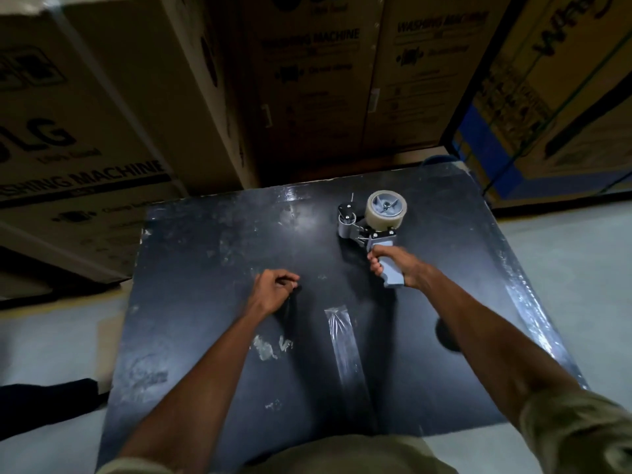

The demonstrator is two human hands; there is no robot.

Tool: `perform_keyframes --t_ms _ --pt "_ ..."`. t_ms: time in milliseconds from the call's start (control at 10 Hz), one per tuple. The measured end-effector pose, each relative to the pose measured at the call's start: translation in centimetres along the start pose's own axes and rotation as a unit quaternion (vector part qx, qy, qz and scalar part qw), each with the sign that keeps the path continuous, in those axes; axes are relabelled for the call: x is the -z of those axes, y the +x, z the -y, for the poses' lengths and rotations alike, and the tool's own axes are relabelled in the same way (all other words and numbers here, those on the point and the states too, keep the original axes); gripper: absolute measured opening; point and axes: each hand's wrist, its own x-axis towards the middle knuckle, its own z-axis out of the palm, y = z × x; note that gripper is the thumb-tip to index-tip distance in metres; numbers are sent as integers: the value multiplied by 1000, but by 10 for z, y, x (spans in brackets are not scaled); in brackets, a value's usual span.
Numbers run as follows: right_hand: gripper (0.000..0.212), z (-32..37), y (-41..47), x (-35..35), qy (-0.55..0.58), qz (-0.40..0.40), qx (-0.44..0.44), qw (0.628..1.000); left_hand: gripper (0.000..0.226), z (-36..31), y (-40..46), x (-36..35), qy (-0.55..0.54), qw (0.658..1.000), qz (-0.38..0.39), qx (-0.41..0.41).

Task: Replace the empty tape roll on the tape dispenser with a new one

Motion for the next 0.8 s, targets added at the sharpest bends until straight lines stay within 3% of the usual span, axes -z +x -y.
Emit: perform_keyframes --t_ms 400,600,700,800 --pt "21 3 5 13 -73 8 -27 997 23 -11 -15 -2 31 999 -10 11" --pt "8 -1 -5 9 -53 -14 10 998 24 -15 -20 -1 54 998 -16 -1" --pt "26 -7 -14 4 -33 -46 41 998 27 -13 -21 -5 64 998 -13 -10" --pt "53 -10 -20 3 -169 -209 100 958 28 -13 -26 -4 80 997 -7 -7"
